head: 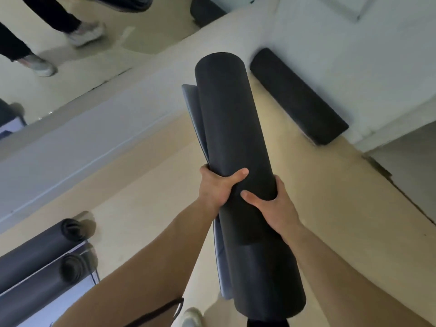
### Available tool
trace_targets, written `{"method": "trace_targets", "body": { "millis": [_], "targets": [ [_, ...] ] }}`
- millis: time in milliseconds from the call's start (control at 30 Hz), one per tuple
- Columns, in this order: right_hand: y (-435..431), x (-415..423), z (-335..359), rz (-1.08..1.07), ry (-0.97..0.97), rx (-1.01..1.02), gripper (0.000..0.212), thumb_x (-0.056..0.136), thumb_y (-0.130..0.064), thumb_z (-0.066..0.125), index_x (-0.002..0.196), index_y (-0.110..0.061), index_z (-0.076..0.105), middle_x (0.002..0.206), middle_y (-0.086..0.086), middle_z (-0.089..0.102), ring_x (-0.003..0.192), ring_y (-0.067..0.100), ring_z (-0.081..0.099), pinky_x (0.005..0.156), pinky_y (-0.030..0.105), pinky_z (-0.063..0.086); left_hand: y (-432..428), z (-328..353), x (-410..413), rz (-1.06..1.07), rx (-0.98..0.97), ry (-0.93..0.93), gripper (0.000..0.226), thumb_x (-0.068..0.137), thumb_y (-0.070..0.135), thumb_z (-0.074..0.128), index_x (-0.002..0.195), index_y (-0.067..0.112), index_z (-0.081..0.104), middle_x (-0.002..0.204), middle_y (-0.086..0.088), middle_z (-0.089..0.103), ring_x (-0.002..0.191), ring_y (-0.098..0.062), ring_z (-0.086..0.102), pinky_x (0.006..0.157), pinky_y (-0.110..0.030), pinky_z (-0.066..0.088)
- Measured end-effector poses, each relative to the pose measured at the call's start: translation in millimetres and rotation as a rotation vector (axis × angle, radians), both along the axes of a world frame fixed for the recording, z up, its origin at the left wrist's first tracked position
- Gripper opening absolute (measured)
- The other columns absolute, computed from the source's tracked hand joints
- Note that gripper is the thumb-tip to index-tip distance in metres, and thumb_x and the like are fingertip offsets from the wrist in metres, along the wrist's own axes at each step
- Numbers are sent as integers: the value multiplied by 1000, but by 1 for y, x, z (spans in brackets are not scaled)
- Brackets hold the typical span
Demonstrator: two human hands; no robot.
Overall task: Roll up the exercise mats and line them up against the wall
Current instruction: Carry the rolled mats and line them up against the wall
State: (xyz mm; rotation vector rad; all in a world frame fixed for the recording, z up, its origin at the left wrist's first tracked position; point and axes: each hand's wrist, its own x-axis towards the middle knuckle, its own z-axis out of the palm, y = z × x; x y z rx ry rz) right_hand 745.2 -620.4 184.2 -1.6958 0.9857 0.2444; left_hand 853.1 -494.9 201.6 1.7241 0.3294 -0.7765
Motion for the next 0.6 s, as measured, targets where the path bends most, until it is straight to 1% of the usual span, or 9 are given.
{"method": "trace_targets", "body": {
  "millis": [67, 167, 233, 400, 533, 600],
  "targets": [
    [-48, 28, -23, -14, 1, 31, 110, 51, -82, 79, 146, -43, 38, 132, -14, 60, 120, 19, 61, 103, 50, 52, -50, -22, 30, 1, 16, 10, 104, 68, 46, 95, 146, 16, 32, 128, 4, 54, 112, -19, 57, 96, -36, 53],
    [-116, 73, -61, -11, 38, 59, 113, 49, -82, 78, 147, -41, 38, 132, -12, 60, 119, 20, 60, 103, 50, 52, -120, -62, 76, -4, 70, 35, 105, 66, 46, 96, 145, 16, 33, 134, 1, 56, 119, -23, 59, 104, -44, 53],
    [-159, 103, -97, -14, 52, 59, 113, 51, -80, 80, 148, -40, 38, 132, -11, 60, 119, 21, 60, 103, 49, 52, -163, -96, 104, 3, 92, 32, 104, 65, 47, 96, 144, 15, 35, 135, 0, 57, 120, -24, 59, 105, -45, 53],
    [-240, 162, -185, -23, 93, 53, 113, 47, -82, 80, 146, -43, 40, 129, -13, 63, 116, 19, 62, 103, 48, 52, -247, -192, 160, 27, 128, 41, 100, 65, 47, 96, 140, 13, 40, 131, 0, 58, 119, -23, 60, 104, -44, 53],
    [-288, 206, -247, 16, 146, 27, 111, 47, -83, 79, 144, -43, 42, 126, -11, 64, 112, 20, 63, 101, 46, 53, -292, -263, 200, 49, 142, 73, 97, 67, 48, 95, 139, 11, 42, 130, -1, 60, 117, -23, 61, 103, -42, 53],
    [-310, 227, -274, 42, 178, -3, 112, 46, -85, 78, 143, -43, 42, 125, -11, 65, 111, 20, 64, 100, 46, 54, -310, -294, 215, 81, 129, 106, 93, 70, 47, 93, 139, 11, 43, 127, -1, 59, 113, -22, 61, 100, -38, 53]
  ]
}}
